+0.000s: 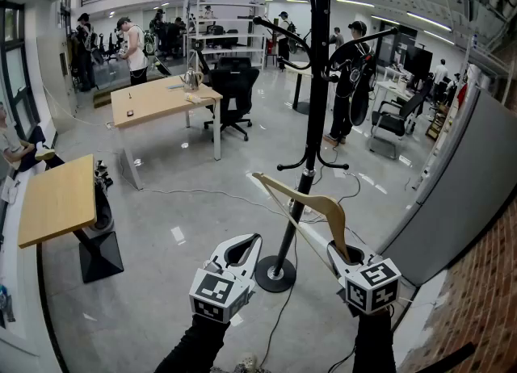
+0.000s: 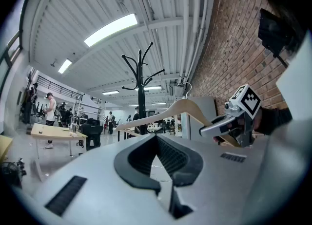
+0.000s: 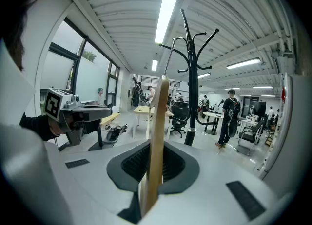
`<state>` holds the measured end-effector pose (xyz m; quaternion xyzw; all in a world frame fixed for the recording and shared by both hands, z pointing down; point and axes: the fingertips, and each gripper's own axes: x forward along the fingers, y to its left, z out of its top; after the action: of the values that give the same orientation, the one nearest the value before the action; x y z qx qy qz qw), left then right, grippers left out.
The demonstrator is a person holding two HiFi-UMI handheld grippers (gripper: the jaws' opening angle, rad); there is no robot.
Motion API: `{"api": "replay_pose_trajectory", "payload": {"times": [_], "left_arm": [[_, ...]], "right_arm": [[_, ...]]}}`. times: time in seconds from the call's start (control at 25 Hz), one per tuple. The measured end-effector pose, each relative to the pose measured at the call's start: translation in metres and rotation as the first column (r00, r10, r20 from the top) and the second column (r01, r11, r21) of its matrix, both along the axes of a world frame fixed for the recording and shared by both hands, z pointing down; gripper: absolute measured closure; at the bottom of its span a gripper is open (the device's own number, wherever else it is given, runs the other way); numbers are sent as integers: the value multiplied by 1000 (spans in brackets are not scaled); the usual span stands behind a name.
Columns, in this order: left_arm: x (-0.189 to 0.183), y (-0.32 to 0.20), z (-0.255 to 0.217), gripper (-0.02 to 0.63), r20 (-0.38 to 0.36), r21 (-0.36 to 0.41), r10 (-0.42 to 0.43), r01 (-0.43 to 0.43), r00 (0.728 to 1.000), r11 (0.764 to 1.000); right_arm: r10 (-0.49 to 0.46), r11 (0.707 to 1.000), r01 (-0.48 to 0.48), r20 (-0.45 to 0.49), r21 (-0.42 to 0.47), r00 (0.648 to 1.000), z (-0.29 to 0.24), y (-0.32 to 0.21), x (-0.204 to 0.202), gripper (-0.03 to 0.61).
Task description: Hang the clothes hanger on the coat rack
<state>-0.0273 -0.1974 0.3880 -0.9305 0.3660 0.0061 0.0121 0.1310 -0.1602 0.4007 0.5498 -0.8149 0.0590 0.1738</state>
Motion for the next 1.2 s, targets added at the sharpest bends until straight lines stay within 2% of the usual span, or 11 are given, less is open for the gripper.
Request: {"api": "replay_pose_trajectory", "payload": {"times": [0.32, 0.76, 1.2], "left_arm": [[1, -38, 1, 606, 13, -2, 26, -26, 1000, 1000], [5, -63, 5, 606, 15, -4, 27, -27, 1000, 1000], [12, -106, 2, 606, 20, 8, -38, 38, 999, 999]], "right_arm": [[5, 999, -5, -2, 36, 1000, -8, -45, 0, 543], [4, 999, -4, -2, 51, 1000, -23, -72, 8, 543], [-71, 995, 71, -7, 75, 997, -33, -124, 31, 543]]}}
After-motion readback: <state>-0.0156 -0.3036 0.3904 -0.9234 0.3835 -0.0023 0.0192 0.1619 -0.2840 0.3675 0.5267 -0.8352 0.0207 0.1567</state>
